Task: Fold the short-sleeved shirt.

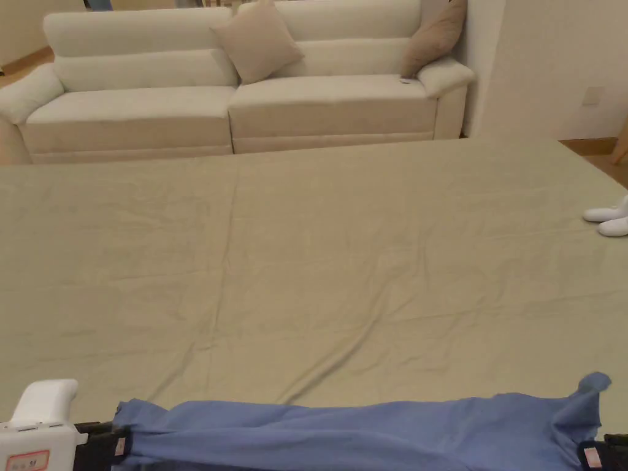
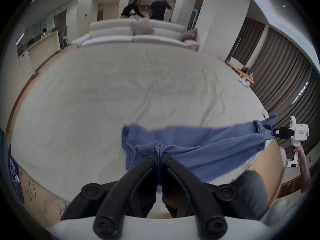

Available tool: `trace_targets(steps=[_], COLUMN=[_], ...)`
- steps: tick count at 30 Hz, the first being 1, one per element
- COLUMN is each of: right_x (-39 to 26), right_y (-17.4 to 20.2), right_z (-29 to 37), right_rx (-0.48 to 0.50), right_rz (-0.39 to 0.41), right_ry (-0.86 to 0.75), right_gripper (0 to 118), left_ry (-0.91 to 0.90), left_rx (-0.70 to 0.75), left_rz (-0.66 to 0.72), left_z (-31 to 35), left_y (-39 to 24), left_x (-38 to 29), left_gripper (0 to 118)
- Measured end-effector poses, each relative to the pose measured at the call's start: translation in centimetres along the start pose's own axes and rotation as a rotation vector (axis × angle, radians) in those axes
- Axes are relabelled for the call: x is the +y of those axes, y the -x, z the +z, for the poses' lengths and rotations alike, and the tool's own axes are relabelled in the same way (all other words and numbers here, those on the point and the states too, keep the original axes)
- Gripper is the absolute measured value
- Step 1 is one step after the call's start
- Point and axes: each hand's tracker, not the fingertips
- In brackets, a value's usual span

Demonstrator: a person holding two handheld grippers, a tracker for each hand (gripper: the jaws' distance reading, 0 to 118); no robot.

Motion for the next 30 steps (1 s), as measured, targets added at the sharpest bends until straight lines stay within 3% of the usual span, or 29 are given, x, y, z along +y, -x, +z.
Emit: trace_targets(steps=[2, 4, 9, 13, 14, 15, 16, 17, 18, 19, 22, 25, 27, 28, 29, 30], right_x=[-2.3, -3.8, -5.1, -4.9, -4.9, -4.8, -4.6, -4.2, -3.6, -3.1, -0.8, 1.2, 2.5, 3.0, 3.1, 3.2], right_y=[-0.5, -1.0, -1.1, -0.2, -0.1, 0.0, 0.8, 1.1, 1.4, 1.8, 3.4, 4.4, 4.8, 4.6, 4.8, 5.0], right_z=[-1.7, -3.6, -5.9, -5.4, -5.1, -4.6, -3.0, -1.4, 0.6, 2.8, 9.5, 12.6, 12.7, 11.9, 11.3, 10.7], right_rx=[0.015, -0.03, -0.041, -0.072, -0.078, -0.094, -0.122, -0.15, -0.148, -0.121, -0.097, -0.118, -0.11, -0.119, -0.135, -0.15], right_rz=[-0.025, -0.022, -0.029, 0.004, 0.006, -0.003, -0.019, -0.027, -0.035, -0.035, -0.012, 0.04, 0.046, 0.052, 0.059, 0.071], right_ry=[0.07, 0.117, 0.137, 0.133, 0.129, 0.113, 0.08, 0.037, -0.029, -0.118, -0.432, -0.579, -0.526, -0.499, -0.496, -0.49], right_gripper=[2, 2, 2, 2, 13, 36, 63, 87, 88, 88, 89, 116, 110, 102, 65, 21], left_ry=[0.067, 0.104, 0.167, 0.148, 0.143, 0.137, 0.118, 0.081, 0.021, -0.038, -0.34, -0.557, -0.477, -0.388, -0.386, -0.361], left_rx=[0.011, 0.016, 0.003, 0.034, 0.045, 0.056, 0.06, 0.066, 0.077, 0.089, 0.031, -0.062, -0.161, -0.188, -0.167, -0.162], left_rz=[0.032, 0.068, 0.164, 0.122, 0.1, 0.075, 0.061, 0.058, 0.048, 0.045, 0.098, 0.188, 0.246, 0.268, 0.305, 0.304], left_z=[-1.4, -2.9, -5.5, -5.5, -5.2, -4.9, -4.0, -2.6, -0.9, 0.8, 7.6, 11.6, 11.5, 11.0, 10.3, 9.6], left_y=[0.5, 1.1, 2.2, 1.3, 0.9, 0.7, 0.4, 0.2, -0.2, -0.4, -0.2, 1.1, 3.1, 4.0, 4.8, 4.9], left_x=[-2.2, -3.8, -6.2, -6.5, -6.5, -6.4, -6.2, -5.7, -5.2, -4.6, -2.5, -1.3, -0.7, -0.5, -0.8, -0.9], left_gripper=[2, 2, 2, 3, 7, 17, 37, 75, 98, 105, 105, 105, 104, 98, 68, 23])
